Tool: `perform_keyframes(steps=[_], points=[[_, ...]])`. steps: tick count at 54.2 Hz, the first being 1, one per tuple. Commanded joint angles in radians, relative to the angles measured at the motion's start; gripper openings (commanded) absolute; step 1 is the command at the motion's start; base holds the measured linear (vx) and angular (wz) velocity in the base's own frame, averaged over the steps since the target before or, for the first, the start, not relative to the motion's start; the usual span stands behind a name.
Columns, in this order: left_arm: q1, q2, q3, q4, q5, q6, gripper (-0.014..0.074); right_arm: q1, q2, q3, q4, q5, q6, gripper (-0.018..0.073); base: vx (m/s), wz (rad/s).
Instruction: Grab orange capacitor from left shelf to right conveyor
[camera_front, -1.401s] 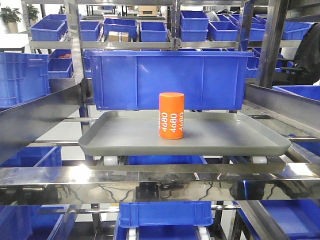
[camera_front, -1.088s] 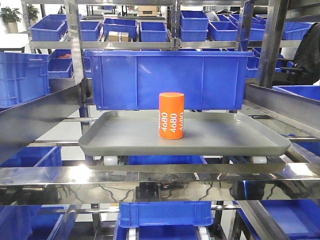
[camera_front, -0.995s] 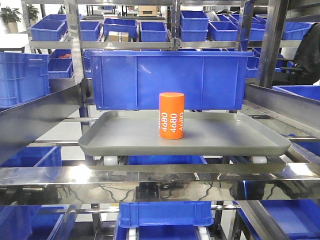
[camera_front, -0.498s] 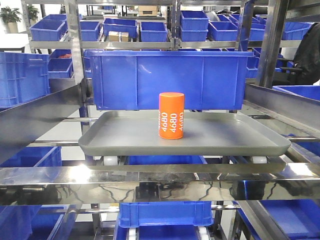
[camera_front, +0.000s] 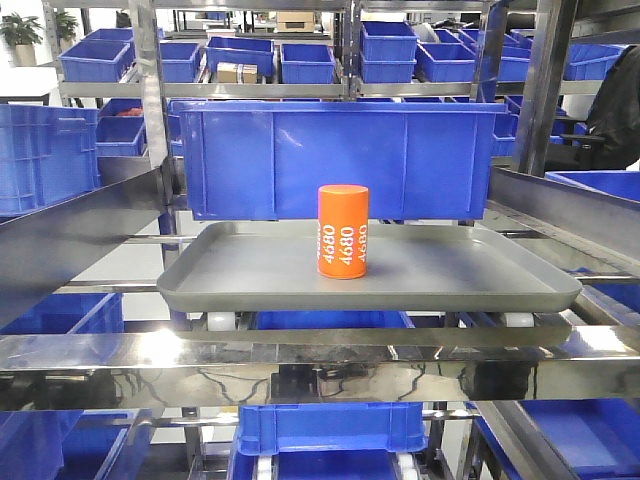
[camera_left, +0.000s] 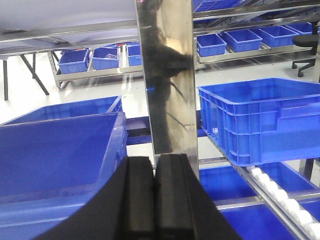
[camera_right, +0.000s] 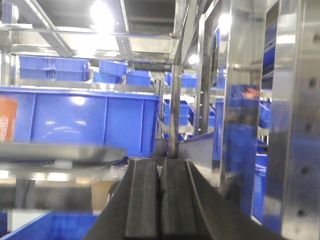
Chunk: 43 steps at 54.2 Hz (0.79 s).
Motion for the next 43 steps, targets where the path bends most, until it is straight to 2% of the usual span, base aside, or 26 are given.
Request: perform_keyframes(steps=[1, 8, 15, 25, 29, 34, 38, 43], points=[[-0.005, -0.012, 0.032, -0.004, -0.082, -0.002, -0.0006, 0.002, 0.100, -0.134, -0.011, 0.056, -0.007, -0.0008, 0.00, 0.00], [-0.005, -0.012, 0.032, -0.004, -0.082, -0.002, -0.0006, 0.002, 0.205, -0.235, -0.011, 0.201, -0.007, -0.0008, 0.00, 0.00], [-0.005, -0.012, 0.032, -0.004, -0.082, -0.002, -0.0006, 0.002, 0.289, -0.260, -0.009, 0.292, -0.007, -0.0008, 0.00, 0.00], [-0.005, -0.012, 0.032, -0.004, -0.082, -0.002, -0.0006, 0.002, 0.372, -0.260, -0.007, 0.322, -0.007, -0.0003, 0.00, 0.00], [-0.005, -0.012, 0.032, -0.004, -0.082, -0.002, -0.0006, 0.002, 0.392, -0.260, -0.007, 0.321, -0.009, 0.0026, 0.00, 0.00], [-0.005, -0.012, 0.032, -0.004, -0.082, -0.002, -0.0006, 0.002, 0.409, -0.275, -0.003, 0.328, -0.027, 0.0111, 0.00, 0.00], [-0.005, -0.012, 0.032, -0.004, -0.082, -0.002, -0.0006, 0.002, 0.424, -0.299, 0.015, 0.331, -0.052, 0.0226, 0.00, 0.00], [-0.005, -0.012, 0.032, -0.004, -0.082, -0.002, -0.0006, 0.002, 0.450, -0.343, 0.077, 0.331, -0.122, 0.0428, 0.00, 0.00]])
